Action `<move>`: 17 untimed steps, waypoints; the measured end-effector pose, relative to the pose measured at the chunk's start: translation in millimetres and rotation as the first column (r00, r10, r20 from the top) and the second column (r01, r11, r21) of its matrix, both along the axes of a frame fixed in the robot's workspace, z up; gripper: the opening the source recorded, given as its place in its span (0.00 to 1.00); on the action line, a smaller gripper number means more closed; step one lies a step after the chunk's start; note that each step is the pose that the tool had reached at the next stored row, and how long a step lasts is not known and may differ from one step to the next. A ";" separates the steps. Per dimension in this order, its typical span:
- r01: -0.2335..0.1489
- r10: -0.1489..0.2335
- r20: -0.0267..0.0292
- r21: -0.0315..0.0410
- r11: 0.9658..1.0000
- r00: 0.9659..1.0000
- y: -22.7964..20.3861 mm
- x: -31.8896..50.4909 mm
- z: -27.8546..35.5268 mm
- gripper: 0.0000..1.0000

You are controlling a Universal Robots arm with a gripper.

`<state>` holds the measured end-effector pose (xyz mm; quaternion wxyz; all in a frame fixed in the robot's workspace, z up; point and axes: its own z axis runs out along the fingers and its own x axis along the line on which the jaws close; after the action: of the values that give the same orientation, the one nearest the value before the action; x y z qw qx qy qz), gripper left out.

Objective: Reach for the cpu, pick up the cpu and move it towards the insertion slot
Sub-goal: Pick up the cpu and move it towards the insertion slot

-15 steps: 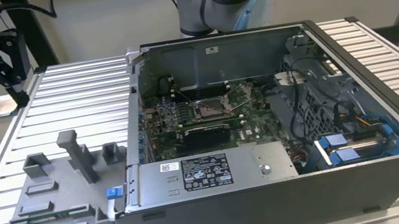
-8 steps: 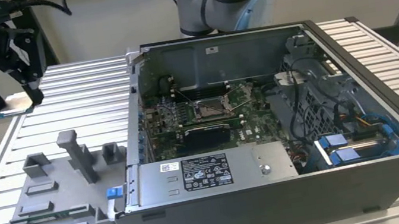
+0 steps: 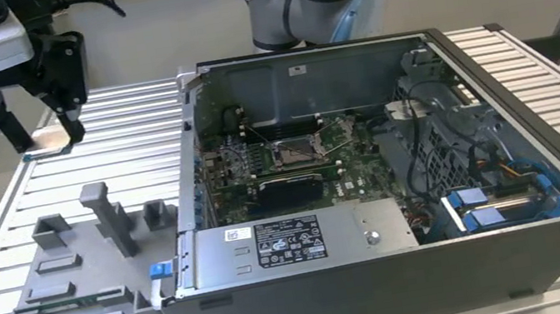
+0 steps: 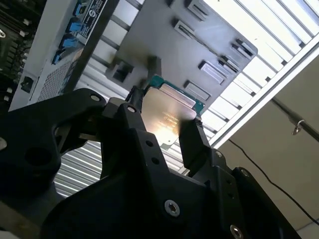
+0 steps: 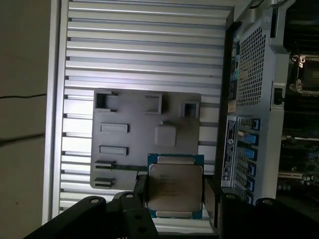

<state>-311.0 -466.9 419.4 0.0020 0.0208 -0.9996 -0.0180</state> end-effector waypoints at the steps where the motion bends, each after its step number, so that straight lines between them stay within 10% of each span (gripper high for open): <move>1: 0.000 0.000 0.000 0.000 1.000 1.000 0.0 3.3 0.0 0.00; 17: 0.000 0.000 0.000 0.000 1.000 1.000 0.0 48.6 0.0 0.00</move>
<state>-262.3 -466.9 419.4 0.0020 0.0208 -0.9996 -0.0180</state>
